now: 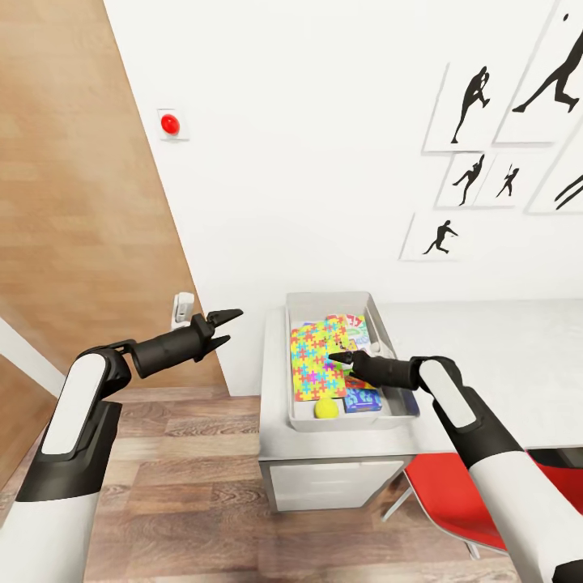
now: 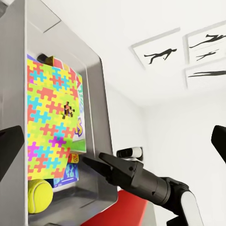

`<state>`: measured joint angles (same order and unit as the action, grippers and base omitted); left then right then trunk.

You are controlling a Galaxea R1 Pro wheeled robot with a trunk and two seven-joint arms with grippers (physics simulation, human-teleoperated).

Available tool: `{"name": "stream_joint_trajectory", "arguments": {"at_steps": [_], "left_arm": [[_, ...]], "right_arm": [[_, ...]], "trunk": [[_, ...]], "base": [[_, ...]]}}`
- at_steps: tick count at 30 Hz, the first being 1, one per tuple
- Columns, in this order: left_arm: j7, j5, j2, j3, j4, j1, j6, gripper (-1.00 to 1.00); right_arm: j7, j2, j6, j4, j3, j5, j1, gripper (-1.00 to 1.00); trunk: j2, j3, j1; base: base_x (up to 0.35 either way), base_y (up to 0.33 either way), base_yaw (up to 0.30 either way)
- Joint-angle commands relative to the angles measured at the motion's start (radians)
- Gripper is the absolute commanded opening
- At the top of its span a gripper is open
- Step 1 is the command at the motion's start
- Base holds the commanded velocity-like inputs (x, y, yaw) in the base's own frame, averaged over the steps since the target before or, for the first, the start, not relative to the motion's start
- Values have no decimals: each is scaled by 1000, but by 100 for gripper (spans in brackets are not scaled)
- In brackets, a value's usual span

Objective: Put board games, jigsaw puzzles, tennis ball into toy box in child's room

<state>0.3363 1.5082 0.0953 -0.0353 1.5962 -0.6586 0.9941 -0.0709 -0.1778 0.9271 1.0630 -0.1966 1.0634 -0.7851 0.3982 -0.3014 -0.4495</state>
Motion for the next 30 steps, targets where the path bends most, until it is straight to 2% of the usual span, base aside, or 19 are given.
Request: {"name": "stream_joint_trajectory", "arguments": {"at_steps": [1, 12, 19, 21, 22, 24, 25, 27, 28, 30], "left_arm": [[10, 10, 0, -1, 1, -1, 3, 100], [11, 10, 0, 0, 1, -1, 3, 100], [11, 10, 0, 1, 1, -1, 3, 100], [11, 10, 0, 1, 1, 1, 4, 100], [11, 10, 0, 1, 1, 1, 4, 100], [10, 9, 2, 0, 1, 3, 4, 100], [10, 9, 2, 0, 1, 3, 4, 100], [10, 9, 4, 0, 1, 6, 4, 100], [10, 9, 4, 0, 1, 6, 4, 100], [10, 8, 7, -1, 0, 11, 4, 100]], "right_arm": [[-7, -1, 2, 0, -1, -8, -1, 100], [-7, -5, 4, 94, 5, -8, 45, 100], [-7, -10, 5, 191, 9, -9, 89, 100], [-7, -21, 5, 254, 12, -9, 119, 100], [-7, -21, 5, 254, 12, -9, 119, 100], [-7, -42, 4, 318, 22, -9, 149, 100], [-7, -42, 4, 318, 22, -9, 149, 100], [-8, -65, 4, 380, 36, -8, 176, 100], [-8, -65, 4, 380, 36, -8, 176, 100], [-8, -83, 4, 437, 51, -7, 200, 100]], "trunk": [[2, -2, -1], [2, -2, -1], [2, -2, -1], [2, -2, -1], [2, -2, -1], [2, -2, -1], [2, -2, -1], [2, -2, -1], [2, -2, -1], [2, -2, -1]], "base": [[0, 0, 0], [0, 0, 0], [0, 0, 0], [0, 0, 0], [0, 0, 0], [0, 0, 0], [0, 0, 0], [0, 0, 0], [0, 0, 0], [0, 0, 0]]}}
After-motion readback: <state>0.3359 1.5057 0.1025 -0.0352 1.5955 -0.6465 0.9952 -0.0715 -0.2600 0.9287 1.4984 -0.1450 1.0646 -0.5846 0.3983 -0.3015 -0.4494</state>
